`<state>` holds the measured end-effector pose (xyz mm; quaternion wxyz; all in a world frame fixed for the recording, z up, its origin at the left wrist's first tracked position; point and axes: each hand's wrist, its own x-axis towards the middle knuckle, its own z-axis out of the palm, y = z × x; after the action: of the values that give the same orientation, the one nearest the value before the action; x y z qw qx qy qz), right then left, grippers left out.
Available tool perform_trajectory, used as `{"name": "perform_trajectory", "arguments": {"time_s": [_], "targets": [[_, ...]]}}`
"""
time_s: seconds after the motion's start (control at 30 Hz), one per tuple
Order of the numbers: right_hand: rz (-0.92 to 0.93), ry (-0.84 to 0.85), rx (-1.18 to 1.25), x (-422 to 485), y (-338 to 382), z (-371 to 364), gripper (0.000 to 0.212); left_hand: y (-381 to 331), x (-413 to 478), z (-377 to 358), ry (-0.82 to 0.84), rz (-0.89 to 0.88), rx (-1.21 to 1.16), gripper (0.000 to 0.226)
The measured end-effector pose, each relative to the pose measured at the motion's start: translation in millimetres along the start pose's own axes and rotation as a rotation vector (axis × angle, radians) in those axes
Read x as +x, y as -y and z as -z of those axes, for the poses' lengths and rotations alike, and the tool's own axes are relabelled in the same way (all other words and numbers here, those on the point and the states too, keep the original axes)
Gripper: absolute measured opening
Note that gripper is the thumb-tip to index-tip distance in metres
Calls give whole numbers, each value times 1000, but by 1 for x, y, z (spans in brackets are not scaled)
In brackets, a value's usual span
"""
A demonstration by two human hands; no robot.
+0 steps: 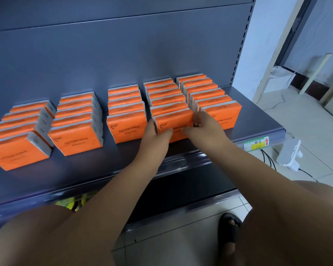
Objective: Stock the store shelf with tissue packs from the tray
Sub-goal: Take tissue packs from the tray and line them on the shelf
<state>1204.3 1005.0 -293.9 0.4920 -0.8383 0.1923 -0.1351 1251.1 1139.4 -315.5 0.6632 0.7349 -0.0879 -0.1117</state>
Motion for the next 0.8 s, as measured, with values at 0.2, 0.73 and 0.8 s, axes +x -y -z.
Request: {"name": "perform_trajectory", "arguments": {"time_s": [0.2, 0.73, 0.8], "targets": [[14, -16, 6, -1, -1, -3, 17, 1, 3, 1, 3, 11, -9, 35], [15, -27, -12, -3, -4, -5, 21, 8, 1, 1, -50, -13, 72, 31], [26, -30, 11, -4, -3, -4, 21, 7, 0, 2, -31, -26, 79, 34]]}}
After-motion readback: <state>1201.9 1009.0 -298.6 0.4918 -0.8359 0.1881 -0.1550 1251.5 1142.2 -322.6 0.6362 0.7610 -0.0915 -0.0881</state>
